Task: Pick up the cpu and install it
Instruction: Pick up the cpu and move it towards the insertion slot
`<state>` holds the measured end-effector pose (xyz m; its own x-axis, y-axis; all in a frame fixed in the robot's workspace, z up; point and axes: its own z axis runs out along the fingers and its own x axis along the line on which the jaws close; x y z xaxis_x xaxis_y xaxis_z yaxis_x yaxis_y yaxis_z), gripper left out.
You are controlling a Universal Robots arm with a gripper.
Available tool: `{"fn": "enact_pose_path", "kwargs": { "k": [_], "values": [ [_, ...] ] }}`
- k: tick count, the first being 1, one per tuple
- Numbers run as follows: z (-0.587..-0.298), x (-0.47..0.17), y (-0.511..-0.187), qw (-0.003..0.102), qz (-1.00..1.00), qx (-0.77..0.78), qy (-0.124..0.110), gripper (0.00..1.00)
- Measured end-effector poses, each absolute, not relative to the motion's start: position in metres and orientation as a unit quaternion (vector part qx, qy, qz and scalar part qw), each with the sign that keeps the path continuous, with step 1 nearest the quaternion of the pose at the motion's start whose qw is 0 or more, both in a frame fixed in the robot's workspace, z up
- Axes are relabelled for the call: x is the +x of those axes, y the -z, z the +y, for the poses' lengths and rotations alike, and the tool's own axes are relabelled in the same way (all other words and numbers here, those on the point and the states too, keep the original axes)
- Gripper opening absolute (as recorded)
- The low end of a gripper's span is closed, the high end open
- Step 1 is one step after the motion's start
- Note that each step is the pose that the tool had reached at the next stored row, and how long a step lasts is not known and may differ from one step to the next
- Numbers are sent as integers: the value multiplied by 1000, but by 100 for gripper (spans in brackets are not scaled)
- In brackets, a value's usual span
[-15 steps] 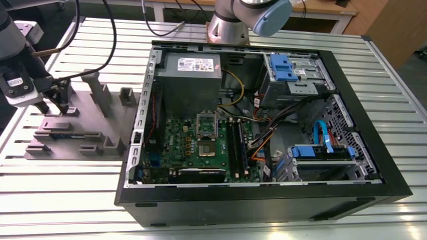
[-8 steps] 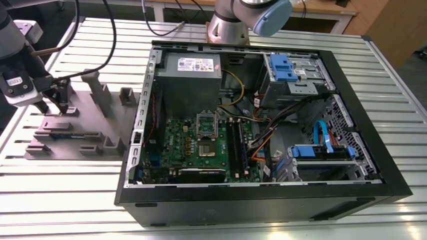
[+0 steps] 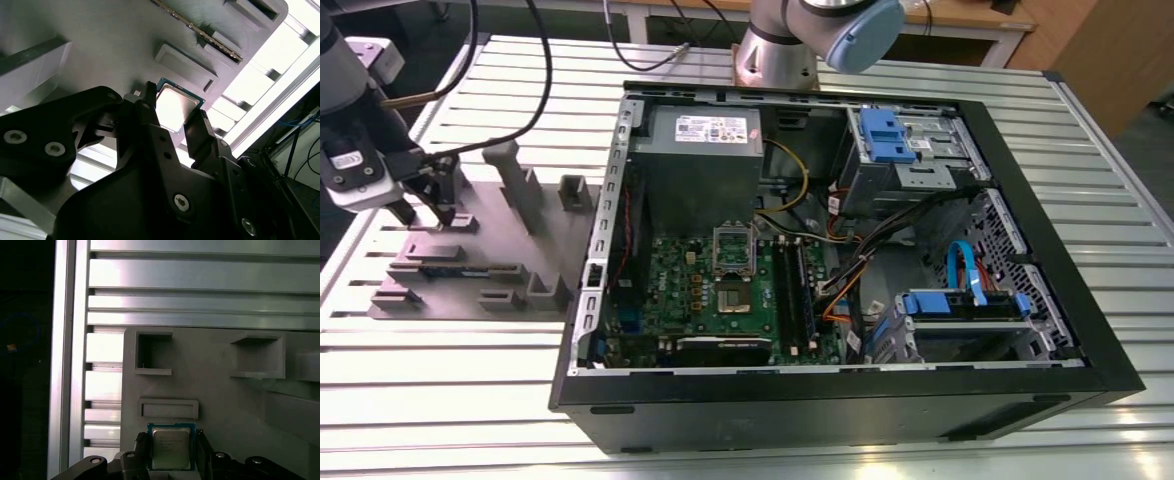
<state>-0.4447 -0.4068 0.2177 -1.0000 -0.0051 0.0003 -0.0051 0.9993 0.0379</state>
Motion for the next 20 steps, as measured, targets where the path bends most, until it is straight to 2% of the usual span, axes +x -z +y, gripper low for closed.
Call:
{"fn": "enact_pose_path", "kwargs": {
  "k": [20],
  "values": [
    [-407, -445, -223, 0, -1000, 3, 19, 47]
  ]
}}
